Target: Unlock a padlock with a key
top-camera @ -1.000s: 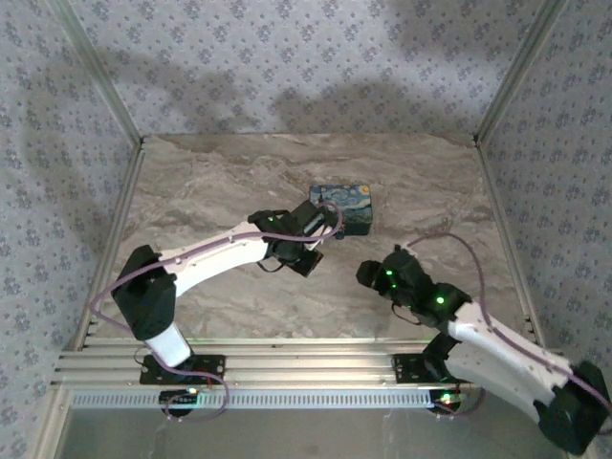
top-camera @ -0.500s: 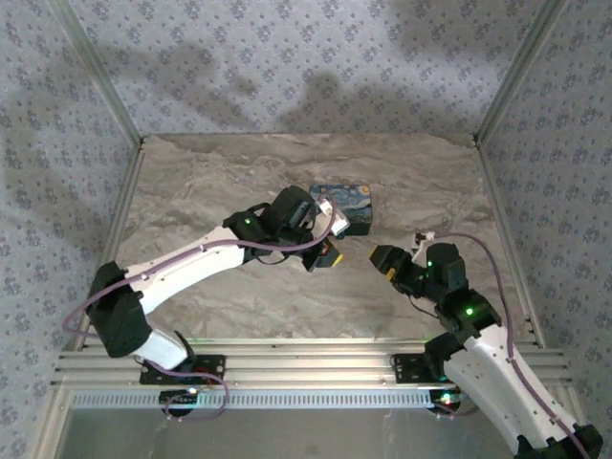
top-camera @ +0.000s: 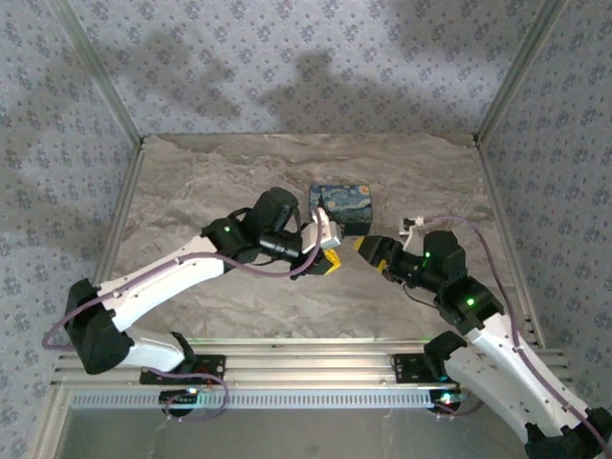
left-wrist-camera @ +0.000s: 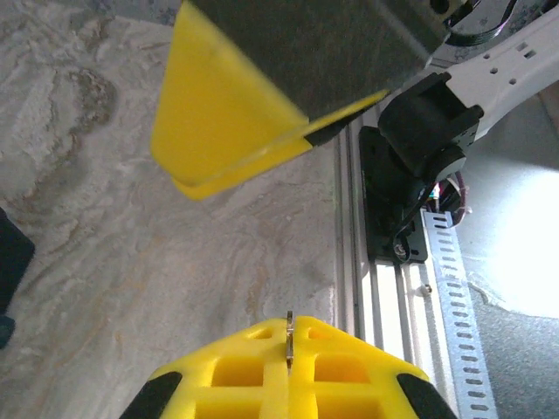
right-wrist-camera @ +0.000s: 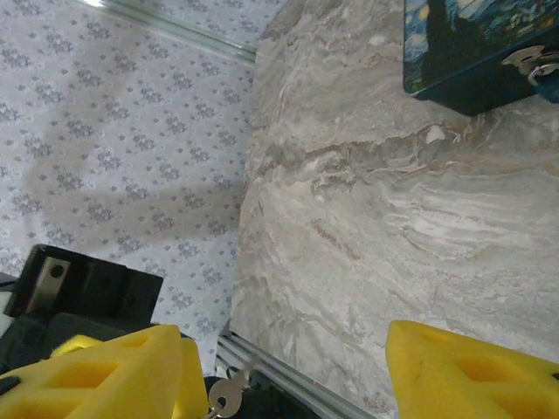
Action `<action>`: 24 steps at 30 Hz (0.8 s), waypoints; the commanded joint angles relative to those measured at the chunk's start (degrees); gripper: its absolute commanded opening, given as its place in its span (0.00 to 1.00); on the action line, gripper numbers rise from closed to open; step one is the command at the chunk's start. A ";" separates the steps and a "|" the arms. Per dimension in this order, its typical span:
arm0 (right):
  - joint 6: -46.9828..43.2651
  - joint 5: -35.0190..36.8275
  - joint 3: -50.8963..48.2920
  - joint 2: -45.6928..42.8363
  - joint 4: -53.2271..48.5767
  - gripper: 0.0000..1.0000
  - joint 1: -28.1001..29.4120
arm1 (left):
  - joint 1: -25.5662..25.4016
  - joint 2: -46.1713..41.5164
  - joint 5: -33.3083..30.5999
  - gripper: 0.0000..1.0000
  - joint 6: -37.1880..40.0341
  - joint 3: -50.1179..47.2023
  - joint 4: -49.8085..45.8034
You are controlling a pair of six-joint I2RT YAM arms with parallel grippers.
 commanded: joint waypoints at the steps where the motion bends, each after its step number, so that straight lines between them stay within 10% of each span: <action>1: 0.08 2.45 0.12 1.90 3.26 0.62 2.31 | -0.03 -1.19 -1.54 0.00 1.55 -0.62 1.44; 10: -9.70 19.31 -6.12 -1.28 8.47 0.54 8.20 | 4.83 0.68 -11.82 0.00 -23.19 8.05 -0.68; 13: -15.00 24.74 -6.94 -0.09 10.69 0.66 9.85 | 5.62 2.49 -18.93 0.00 -32.24 13.40 -6.87; 24: -45.29 17.89 0.03 15.40 27.33 0.69 13.01 | 6.75 2.91 -22.23 0.00 -51.47 17.54 -9.80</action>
